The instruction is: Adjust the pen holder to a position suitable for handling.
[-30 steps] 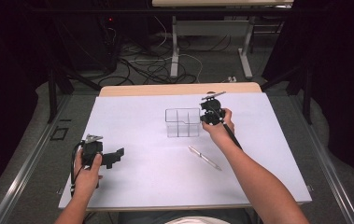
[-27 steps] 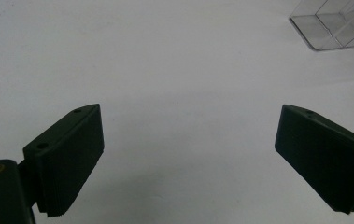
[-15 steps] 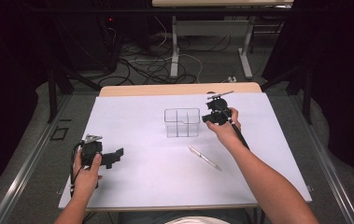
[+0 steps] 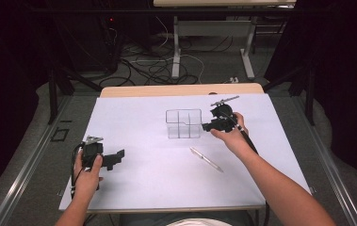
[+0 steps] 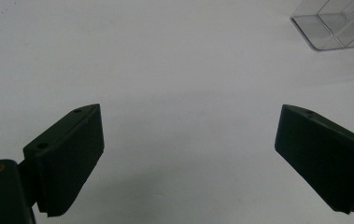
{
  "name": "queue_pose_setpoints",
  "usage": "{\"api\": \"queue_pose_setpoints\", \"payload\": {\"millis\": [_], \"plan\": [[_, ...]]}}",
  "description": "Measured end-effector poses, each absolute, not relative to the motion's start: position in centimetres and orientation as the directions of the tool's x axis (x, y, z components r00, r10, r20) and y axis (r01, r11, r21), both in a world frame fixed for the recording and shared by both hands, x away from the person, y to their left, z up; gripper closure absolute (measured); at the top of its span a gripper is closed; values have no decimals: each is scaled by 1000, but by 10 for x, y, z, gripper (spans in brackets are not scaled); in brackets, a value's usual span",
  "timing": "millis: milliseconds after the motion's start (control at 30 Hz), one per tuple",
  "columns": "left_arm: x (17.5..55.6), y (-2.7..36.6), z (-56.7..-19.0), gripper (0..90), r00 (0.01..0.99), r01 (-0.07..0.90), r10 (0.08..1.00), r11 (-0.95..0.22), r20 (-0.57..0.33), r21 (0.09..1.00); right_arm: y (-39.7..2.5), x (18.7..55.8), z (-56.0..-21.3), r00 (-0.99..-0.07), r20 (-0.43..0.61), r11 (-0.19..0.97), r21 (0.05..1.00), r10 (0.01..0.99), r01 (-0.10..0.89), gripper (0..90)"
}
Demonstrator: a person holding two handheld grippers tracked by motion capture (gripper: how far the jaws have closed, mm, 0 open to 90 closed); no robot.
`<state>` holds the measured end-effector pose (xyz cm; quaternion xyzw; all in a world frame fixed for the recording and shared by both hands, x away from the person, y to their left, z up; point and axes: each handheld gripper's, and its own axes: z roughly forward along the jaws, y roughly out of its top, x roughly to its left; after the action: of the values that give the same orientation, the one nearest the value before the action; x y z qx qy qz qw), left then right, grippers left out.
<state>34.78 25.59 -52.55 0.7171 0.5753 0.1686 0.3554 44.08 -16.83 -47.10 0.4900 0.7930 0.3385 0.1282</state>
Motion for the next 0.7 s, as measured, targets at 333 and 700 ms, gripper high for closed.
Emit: {"api": "queue_pose_setpoints", "payload": {"millis": [333, 700], "plan": [[348, 255, -526, 82, 276, 701, 947, -80, -166, 708, -168, 424, -476, -609, 71, 406, 683, 790, 607, 424], [348, 255, -526, 84, 284, 708, 945, -94, -160, 700, -174, 410, -479, -618, 64, 433, 657, 784, 617, 349]]}}
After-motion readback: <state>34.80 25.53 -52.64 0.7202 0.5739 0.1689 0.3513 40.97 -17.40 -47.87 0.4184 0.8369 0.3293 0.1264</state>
